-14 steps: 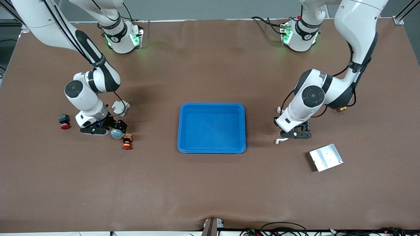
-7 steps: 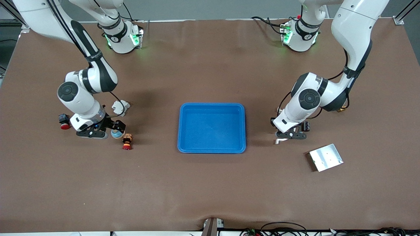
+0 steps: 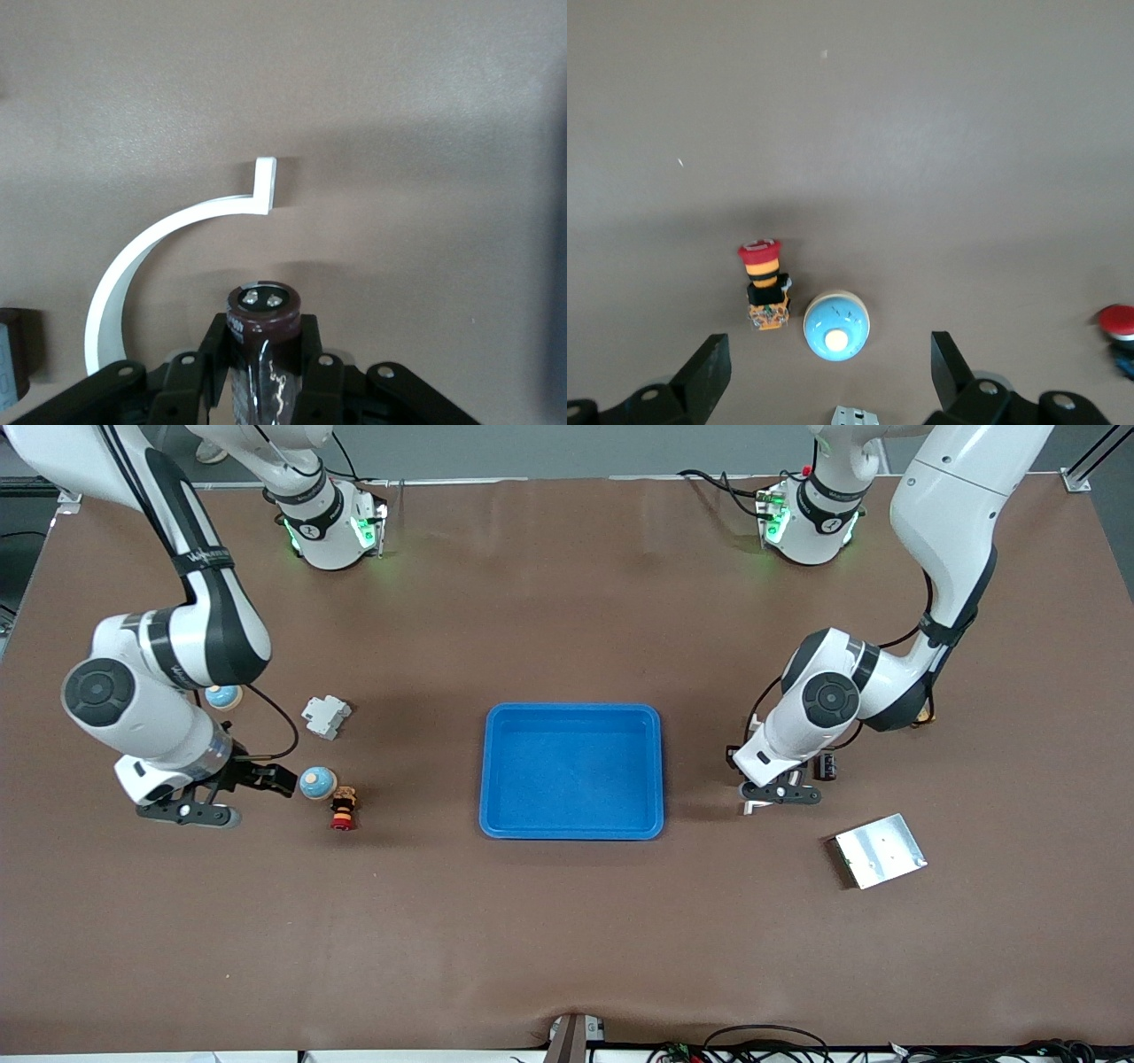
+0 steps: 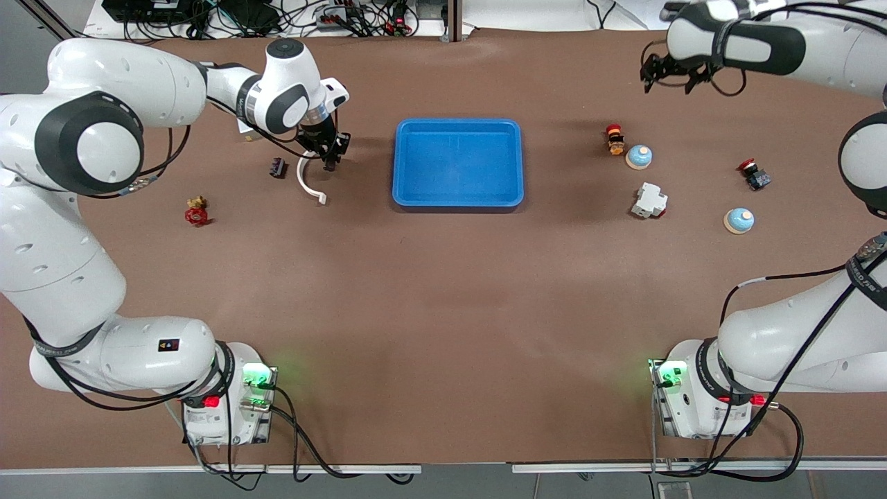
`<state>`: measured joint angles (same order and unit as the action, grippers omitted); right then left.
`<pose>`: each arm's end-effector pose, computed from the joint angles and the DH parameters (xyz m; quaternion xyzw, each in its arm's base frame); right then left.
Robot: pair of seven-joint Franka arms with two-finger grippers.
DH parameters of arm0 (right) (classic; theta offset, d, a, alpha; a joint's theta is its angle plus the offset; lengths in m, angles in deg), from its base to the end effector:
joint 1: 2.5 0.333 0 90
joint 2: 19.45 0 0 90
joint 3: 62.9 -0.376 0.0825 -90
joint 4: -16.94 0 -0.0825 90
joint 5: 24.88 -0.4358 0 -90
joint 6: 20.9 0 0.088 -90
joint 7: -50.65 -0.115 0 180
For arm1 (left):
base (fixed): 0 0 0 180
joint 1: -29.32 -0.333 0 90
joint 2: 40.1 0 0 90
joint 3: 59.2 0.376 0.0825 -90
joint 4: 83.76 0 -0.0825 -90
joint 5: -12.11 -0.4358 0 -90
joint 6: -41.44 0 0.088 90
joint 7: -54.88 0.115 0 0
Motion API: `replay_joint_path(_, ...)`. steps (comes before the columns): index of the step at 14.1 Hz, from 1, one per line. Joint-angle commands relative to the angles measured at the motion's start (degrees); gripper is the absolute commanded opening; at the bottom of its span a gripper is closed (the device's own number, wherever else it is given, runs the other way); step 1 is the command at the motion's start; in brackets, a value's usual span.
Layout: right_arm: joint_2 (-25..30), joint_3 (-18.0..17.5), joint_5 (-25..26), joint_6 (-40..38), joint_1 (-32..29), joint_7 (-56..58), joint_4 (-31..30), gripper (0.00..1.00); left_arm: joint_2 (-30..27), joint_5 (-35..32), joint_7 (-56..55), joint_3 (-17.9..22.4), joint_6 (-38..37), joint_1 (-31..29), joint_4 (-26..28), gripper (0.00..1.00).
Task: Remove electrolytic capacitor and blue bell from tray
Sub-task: 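Lower the capacitor beside the white bracket while the right gripper retracts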
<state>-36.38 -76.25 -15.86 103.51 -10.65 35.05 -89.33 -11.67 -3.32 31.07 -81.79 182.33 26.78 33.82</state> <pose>0.6872 0.0447 0.3910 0.9980 -0.0525 0.0211 0.0287 0.6089 -0.2155 0.2098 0.9983 -0.0543 -0.0204 0.0026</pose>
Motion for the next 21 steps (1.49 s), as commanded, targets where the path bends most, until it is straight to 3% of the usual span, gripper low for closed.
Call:
replay_joint_path(1,-0.7,-0.4,-0.5,-5.4,-0.3,2.2,6.4,1.00,1.4,-0.7,-0.9,-0.6,1.4,-0.6,-0.5,0.13)
replay_joint_path(9,-0.5,0.1,-0.4,-17.0,-1.0,7.1,17.7,1.00,3.1,-1.1,-1.4,-0.5,3.1,-0.6,-0.8,0.14)
replay_joint_path(14,-0.5,0.3,-0.1,-25.3,-0.9,11.2,25.3,1.00,3.4,-1.3,-1.5,-0.5,3.9,-0.7,-0.8,0.20)
replay_joint_path(16,0.5,3.4,-0.2,-28.8,2.3,12.4,25.5,1.00,3.4,-1.4,-0.7,-0.4,3.9,-0.7,-0.8,0.36)
replay_joint_path(18,1.7,10.3,-0.9,-29.1,8.3,12.5,25.7,1.00,3.3,-1.4,-0.7,-0.4,3.9,-0.8,-0.8,0.61)
replay_joint_path(21,3.1,11.2,-1.0,-29.3,9.3,12.5,25.8,1.00,3.3,-1.3,-1.2,-0.4,3.9,-0.8,-0.9,0.85)
